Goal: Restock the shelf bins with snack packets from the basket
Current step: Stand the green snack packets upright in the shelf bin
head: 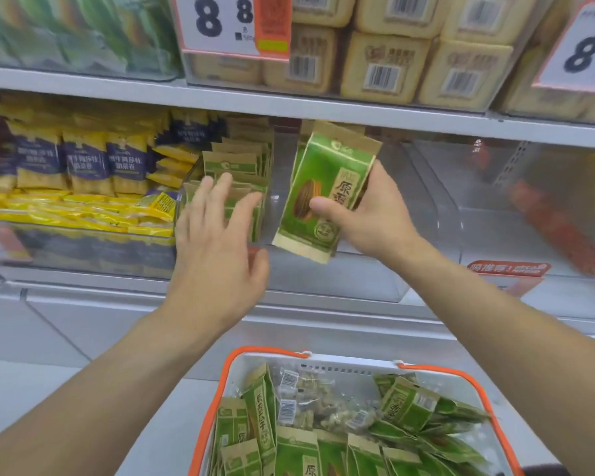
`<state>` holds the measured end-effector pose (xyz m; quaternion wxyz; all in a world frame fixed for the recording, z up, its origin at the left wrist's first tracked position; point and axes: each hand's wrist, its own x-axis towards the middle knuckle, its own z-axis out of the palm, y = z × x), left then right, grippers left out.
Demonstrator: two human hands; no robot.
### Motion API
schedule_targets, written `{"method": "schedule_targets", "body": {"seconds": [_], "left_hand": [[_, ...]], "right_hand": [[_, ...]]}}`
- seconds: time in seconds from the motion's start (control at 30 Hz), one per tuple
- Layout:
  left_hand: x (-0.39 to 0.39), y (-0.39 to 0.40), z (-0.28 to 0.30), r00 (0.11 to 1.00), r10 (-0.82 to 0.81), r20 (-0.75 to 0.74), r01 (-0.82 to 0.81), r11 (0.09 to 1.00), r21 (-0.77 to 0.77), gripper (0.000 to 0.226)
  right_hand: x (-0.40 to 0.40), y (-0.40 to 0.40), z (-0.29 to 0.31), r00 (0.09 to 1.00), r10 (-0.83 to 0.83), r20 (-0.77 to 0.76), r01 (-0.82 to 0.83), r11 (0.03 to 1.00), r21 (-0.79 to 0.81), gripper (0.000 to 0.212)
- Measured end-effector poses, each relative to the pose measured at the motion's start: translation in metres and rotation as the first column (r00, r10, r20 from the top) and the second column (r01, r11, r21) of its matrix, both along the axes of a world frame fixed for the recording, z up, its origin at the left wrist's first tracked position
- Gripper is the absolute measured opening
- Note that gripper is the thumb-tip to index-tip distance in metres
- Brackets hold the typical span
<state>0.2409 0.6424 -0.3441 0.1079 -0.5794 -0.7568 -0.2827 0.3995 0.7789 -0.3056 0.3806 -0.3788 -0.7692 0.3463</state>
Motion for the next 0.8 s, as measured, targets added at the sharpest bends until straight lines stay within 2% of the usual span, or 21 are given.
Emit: {"method": "schedule_targets", "body": {"seconds": [0.1,0.13,0.23,0.3,0.37,0.43,0.5,0.53,0.6,0.7,0.8], "left_hand": [[-0.009,-0.002,-0.001,0.999,0.006,-0.042,-0.007,1.000,-0.017,0.066],[-0.011,-0.002,-0.001,0.999,0.002,-0.050,-0.003,1.000,-0.019,0.069],[-0.015,0.000,-0.005,0.998,-0.018,-0.066,0.015,0.999,-0.034,0.076],[-0.017,0.003,-0.007,0.997,-0.021,-0.081,0.018,0.999,-0.033,0.080],[-0.019,0.005,-0.009,0.996,-0.022,-0.082,0.021,1.000,-0.022,0.081],[-0.020,0.007,-0.012,0.996,-0.028,-0.079,0.027,1.000,-0.008,0.081],[-0.020,0.010,-0.014,0.997,-0.028,-0.079,0.028,1.000,0.006,0.079],[-0.021,0.011,-0.014,0.997,-0.027,-0.078,0.028,0.999,0.015,0.077],[-0.021,0.012,-0.015,0.997,-0.027,-0.079,0.029,0.999,0.025,0.077],[-0.022,0.012,-0.015,0.998,-0.035,-0.056,0.037,0.999,0.037,0.075],[-0.021,0.012,-0.014,0.999,-0.037,-0.036,0.039,0.998,0.053,0.075]], "right_hand": [[-0.037,0.045,-0.018,0.998,-0.014,-0.057,-0.003,0.956,-0.292,0.032],[-0.049,0.059,-0.022,0.999,-0.039,-0.027,0.029,0.950,-0.310,0.033],[-0.078,0.091,-0.026,0.995,-0.095,0.040,0.101,0.975,-0.197,0.040],[-0.093,0.108,-0.026,0.973,-0.131,0.190,0.143,0.989,-0.046,0.049],[-0.107,0.122,-0.029,0.943,-0.134,0.304,0.115,0.990,0.079,0.061],[-0.119,0.130,-0.037,0.923,-0.202,0.329,0.177,0.979,0.104,0.080],[-0.128,0.136,-0.052,0.882,-0.368,0.293,0.361,0.929,0.081,0.098],[-0.131,0.138,-0.059,0.883,-0.399,0.245,0.406,0.914,0.026,0.097],[-0.137,0.143,-0.071,0.914,-0.376,0.154,0.382,0.924,-0.016,0.080],[-0.138,0.142,-0.075,0.943,-0.314,0.115,0.310,0.949,0.047,0.059],[-0.133,0.140,-0.076,0.948,-0.304,0.097,0.292,0.949,0.118,0.054]]}}
